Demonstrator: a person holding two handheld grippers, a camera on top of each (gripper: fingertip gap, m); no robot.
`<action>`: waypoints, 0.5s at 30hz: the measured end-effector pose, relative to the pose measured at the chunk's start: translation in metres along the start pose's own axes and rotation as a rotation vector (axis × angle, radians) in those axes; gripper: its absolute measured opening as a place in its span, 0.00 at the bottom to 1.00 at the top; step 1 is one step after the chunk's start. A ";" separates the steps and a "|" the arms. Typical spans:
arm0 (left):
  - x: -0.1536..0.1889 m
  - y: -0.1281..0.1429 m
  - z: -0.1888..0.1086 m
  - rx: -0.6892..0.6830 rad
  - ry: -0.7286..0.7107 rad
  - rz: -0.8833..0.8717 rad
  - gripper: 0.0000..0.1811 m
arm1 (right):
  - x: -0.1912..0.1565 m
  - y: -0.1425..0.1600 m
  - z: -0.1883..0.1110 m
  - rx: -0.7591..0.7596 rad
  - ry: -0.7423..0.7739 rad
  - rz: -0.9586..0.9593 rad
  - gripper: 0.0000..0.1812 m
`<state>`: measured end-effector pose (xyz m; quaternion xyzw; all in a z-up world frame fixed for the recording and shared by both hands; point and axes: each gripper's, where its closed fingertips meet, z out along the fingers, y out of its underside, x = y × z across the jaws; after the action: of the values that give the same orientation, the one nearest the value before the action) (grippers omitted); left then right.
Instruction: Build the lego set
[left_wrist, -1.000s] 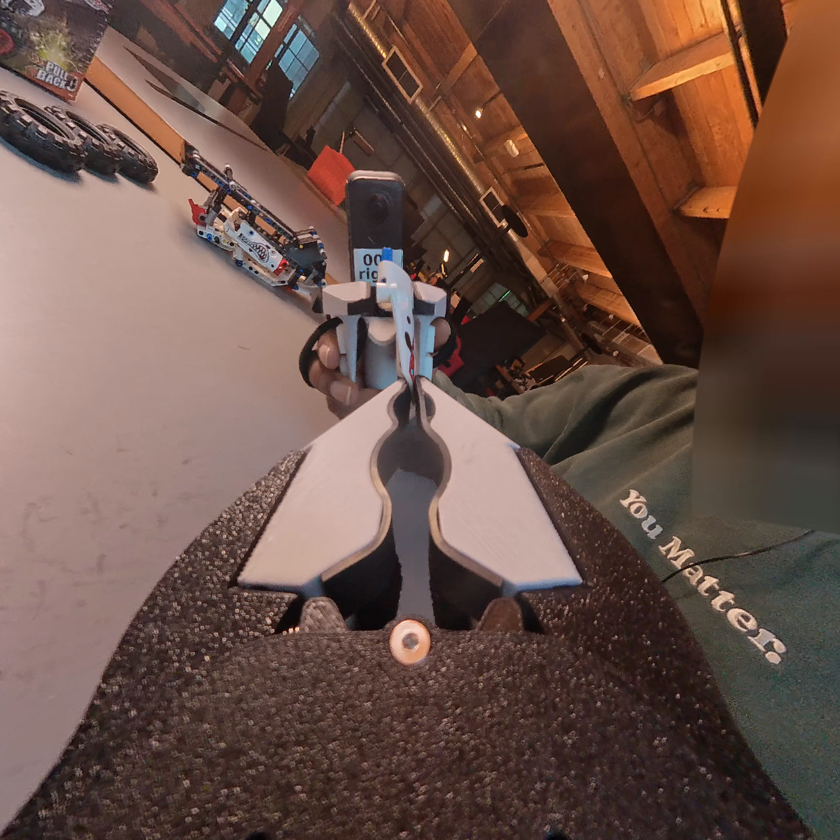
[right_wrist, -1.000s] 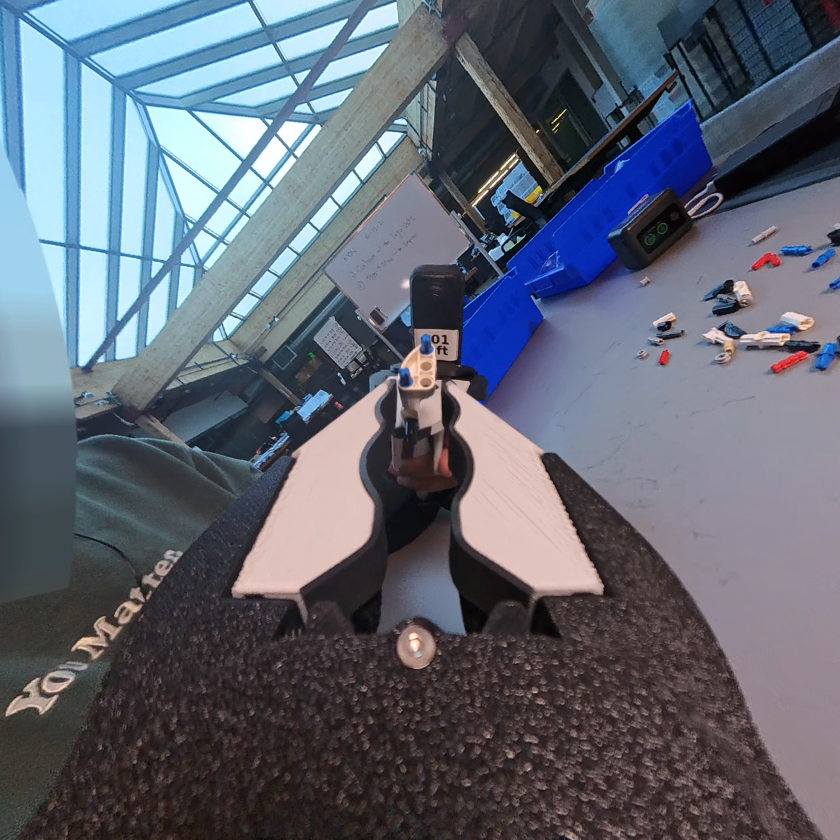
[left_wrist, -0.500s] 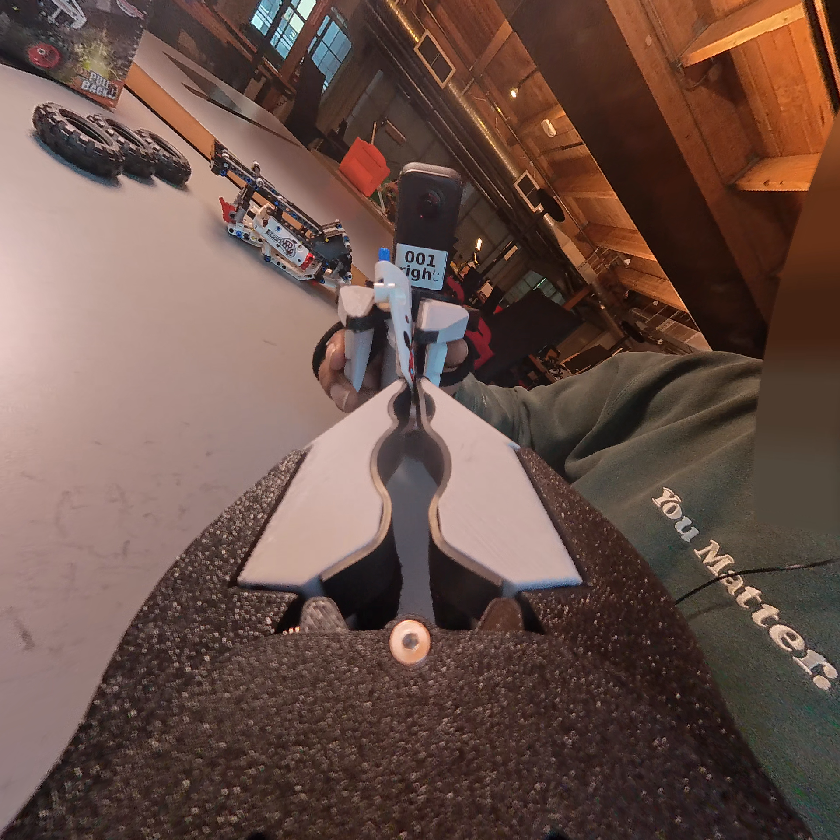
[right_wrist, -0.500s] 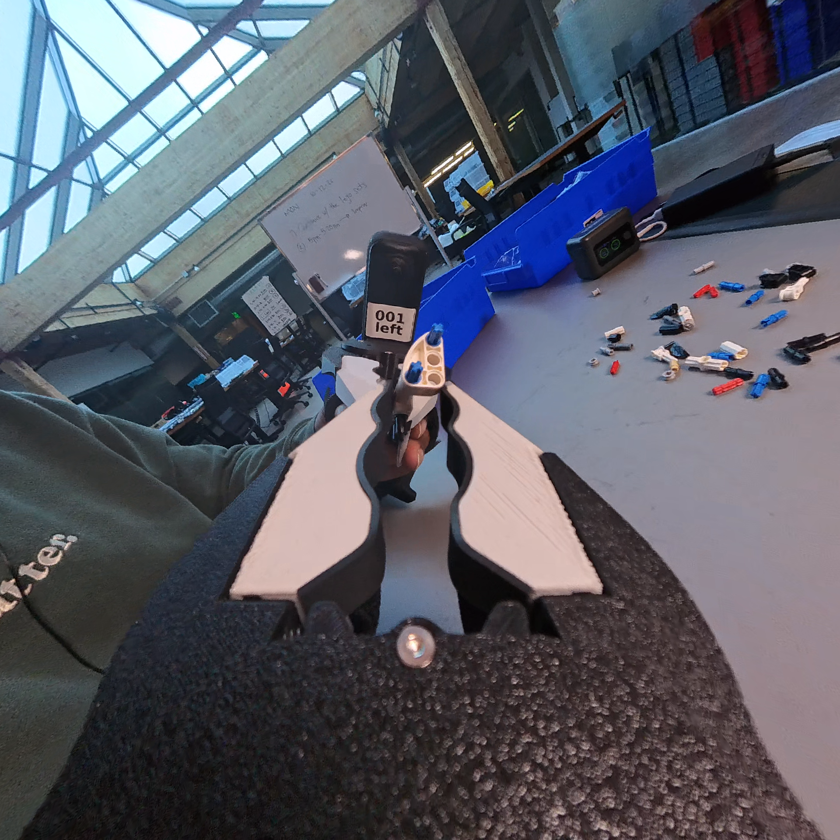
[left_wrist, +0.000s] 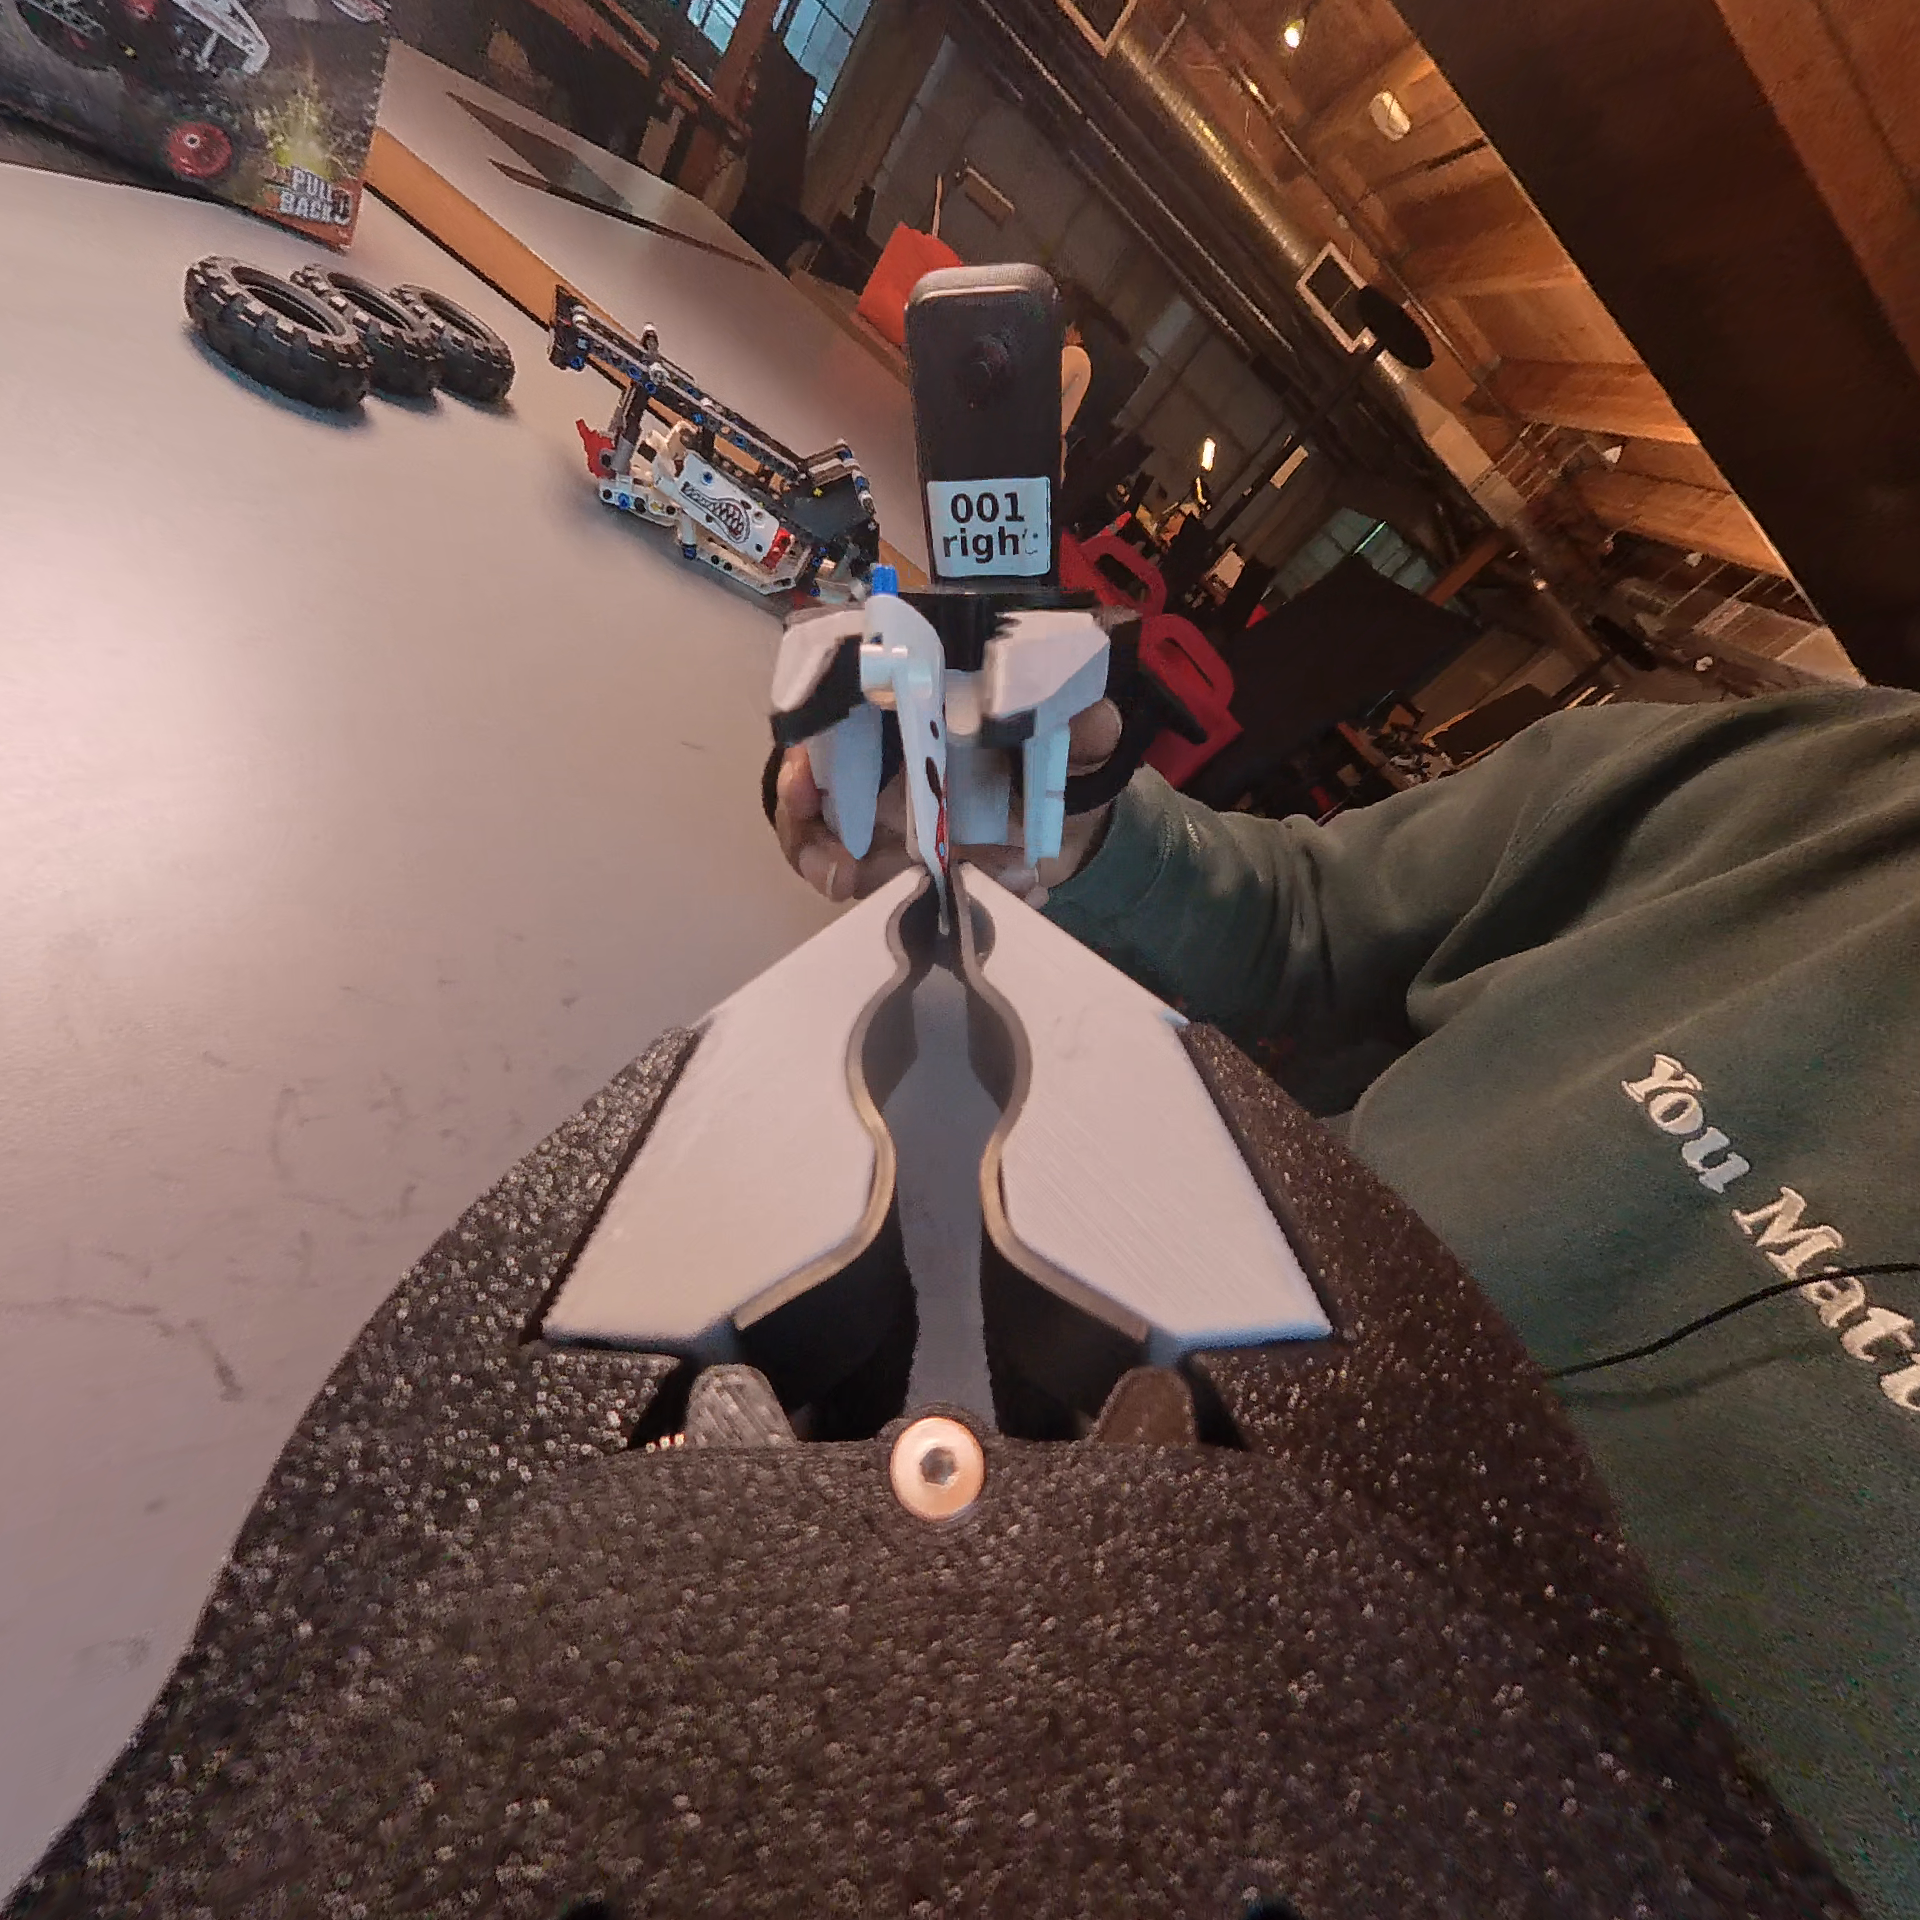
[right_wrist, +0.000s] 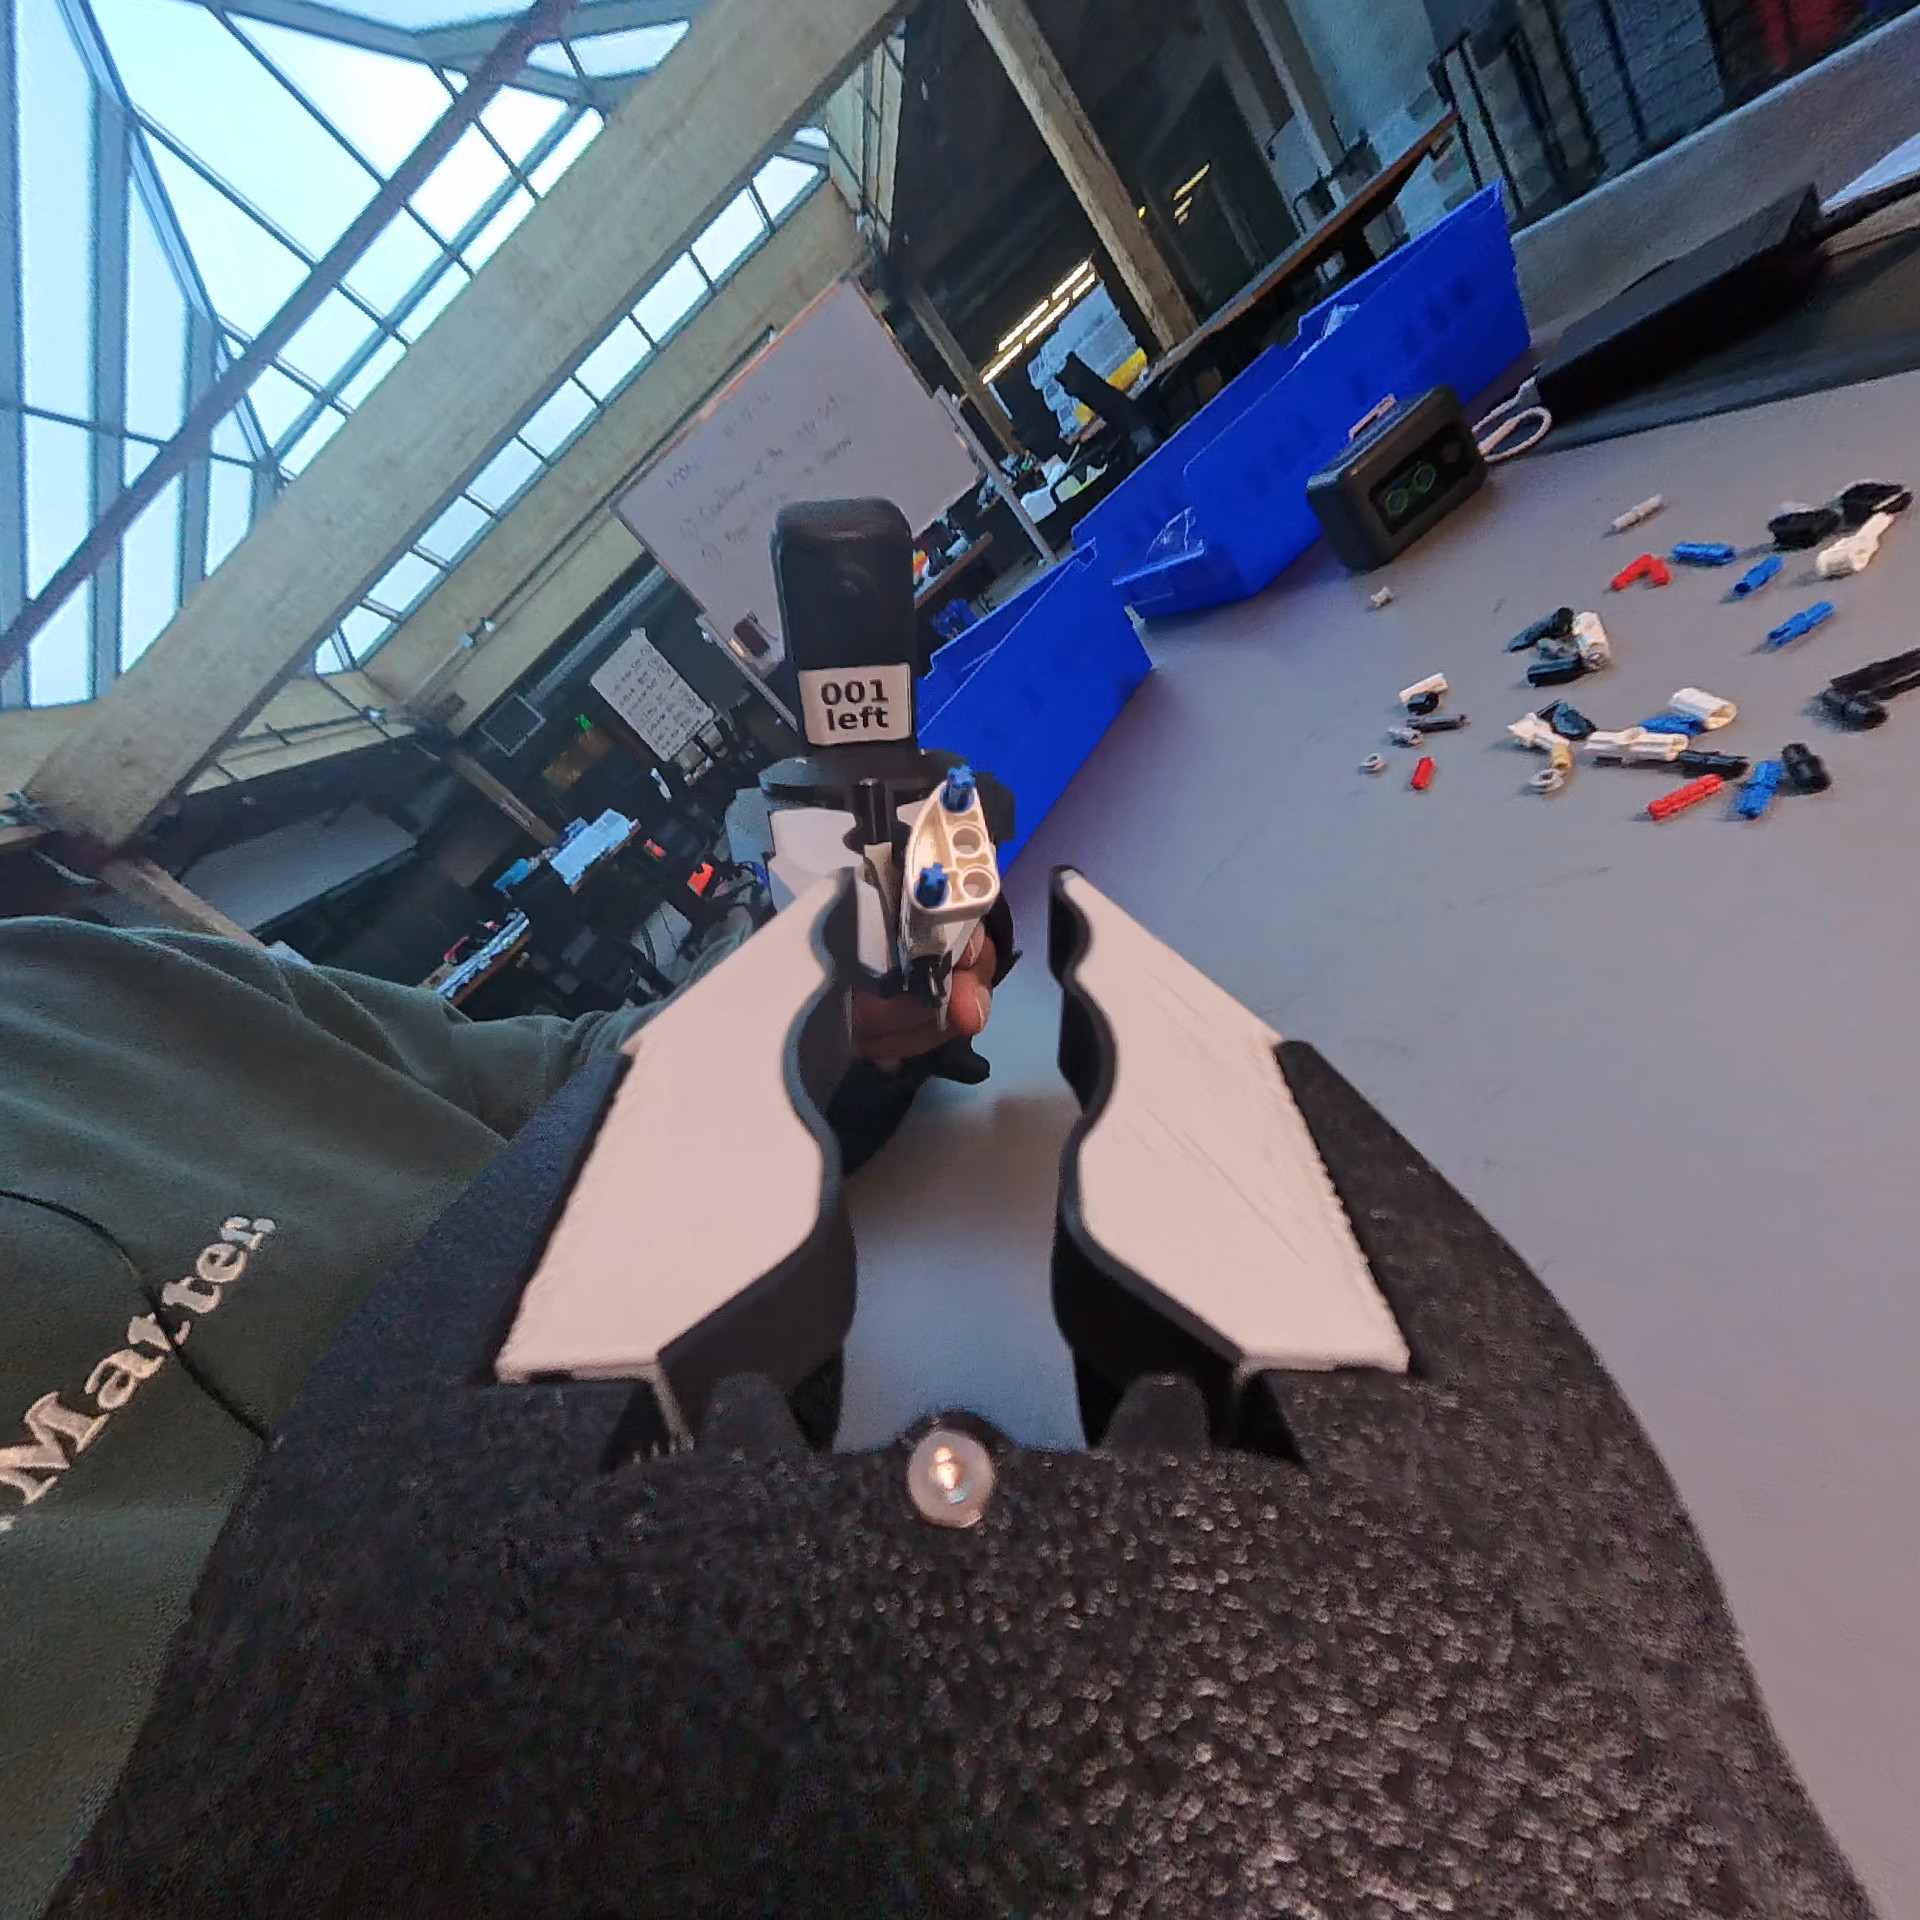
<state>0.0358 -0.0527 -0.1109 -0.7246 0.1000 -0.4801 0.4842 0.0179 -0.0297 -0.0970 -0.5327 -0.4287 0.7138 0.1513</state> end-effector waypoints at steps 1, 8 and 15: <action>-0.001 0.002 0.001 -0.013 -0.017 0.025 0.01 | -0.001 0.004 0.002 -0.019 -0.001 -0.013 0.10; 0.011 -0.003 -0.003 0.025 0.073 0.020 0.03 | -0.015 0.003 0.001 -0.015 -0.085 -0.044 0.08; 0.015 -0.009 -0.006 0.082 0.155 -0.083 0.03 | -0.020 0.004 -0.002 -0.033 -0.091 -0.113 0.08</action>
<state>0.0359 -0.0607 -0.0947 -0.6682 0.0873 -0.5583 0.4840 0.0280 -0.0442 -0.0876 -0.4769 -0.4763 0.7205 0.1630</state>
